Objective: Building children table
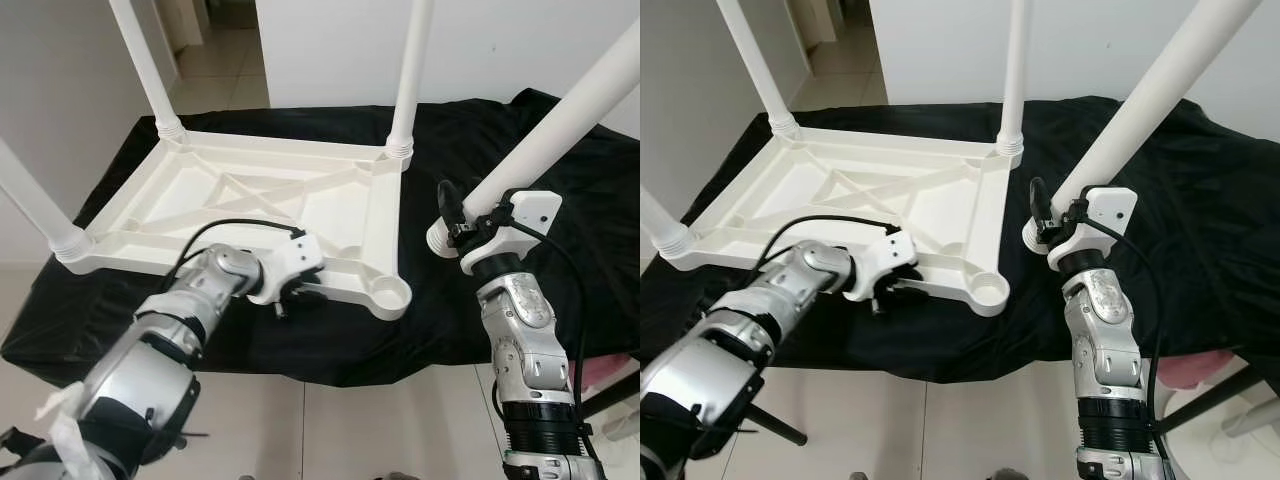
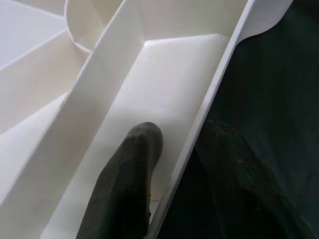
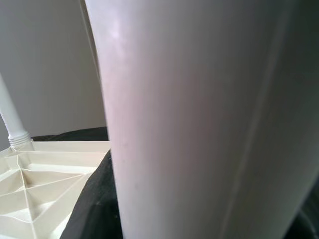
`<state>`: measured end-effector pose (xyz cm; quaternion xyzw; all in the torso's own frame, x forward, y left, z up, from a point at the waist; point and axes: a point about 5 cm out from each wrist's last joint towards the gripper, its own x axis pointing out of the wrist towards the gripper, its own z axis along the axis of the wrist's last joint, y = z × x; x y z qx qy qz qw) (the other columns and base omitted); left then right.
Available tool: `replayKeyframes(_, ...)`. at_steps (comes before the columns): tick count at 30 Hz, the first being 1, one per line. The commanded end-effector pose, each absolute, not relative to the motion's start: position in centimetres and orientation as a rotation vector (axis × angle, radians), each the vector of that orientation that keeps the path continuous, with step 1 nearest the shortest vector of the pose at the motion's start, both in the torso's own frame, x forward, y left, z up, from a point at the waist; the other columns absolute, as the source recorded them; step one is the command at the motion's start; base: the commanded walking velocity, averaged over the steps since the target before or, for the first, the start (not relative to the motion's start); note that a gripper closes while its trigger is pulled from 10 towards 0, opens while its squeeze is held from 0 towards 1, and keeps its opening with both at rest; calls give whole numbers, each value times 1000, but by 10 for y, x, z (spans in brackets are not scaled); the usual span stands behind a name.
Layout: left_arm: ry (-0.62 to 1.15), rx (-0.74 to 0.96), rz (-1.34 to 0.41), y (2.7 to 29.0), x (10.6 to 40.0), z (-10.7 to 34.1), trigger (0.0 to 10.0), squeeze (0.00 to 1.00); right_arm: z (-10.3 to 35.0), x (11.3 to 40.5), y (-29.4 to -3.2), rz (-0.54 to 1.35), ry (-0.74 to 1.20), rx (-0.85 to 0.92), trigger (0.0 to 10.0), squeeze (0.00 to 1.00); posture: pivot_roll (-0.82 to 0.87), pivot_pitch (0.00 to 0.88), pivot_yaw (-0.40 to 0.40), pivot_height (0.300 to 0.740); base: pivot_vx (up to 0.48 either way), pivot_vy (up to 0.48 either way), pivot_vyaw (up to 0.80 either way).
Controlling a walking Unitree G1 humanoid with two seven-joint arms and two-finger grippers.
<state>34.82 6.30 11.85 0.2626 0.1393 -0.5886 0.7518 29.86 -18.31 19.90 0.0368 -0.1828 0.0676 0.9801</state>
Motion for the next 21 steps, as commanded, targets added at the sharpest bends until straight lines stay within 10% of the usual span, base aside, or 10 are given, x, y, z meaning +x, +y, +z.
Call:
replayKeyframes(1,262,532,-1261,56,346,118,10000,0,201,296,-181,138,-385,61,10000,0,-140,0,96,740,0,0,0)
replayKeyframes(5,216,425,-1269,44,343,126,10000,8,197,297,-183,115,-359,41,10000,0,-137,0,96,740,0,0,0)
replayKeyframes(6,191,397,-1247,41,344,130,10000,643,195,298,-184,98,-344,35,10000,0,-136,0,95,740,0,0,0)
replayKeyframes(11,136,314,-1172,35,348,140,10000,573,189,300,-189,41,-311,16,10000,0,-135,0,93,740,0,0,0)
replayKeyframes(13,108,287,-1122,35,349,145,10000,0,188,300,-189,23,-300,26,10000,0,-128,0,87,740,0,0,0)
replayKeyframes(21,30,243,-1027,46,351,160,10000,0,181,297,-184,27,-260,31,10000,0,-114,0,70,740,0,0,0)
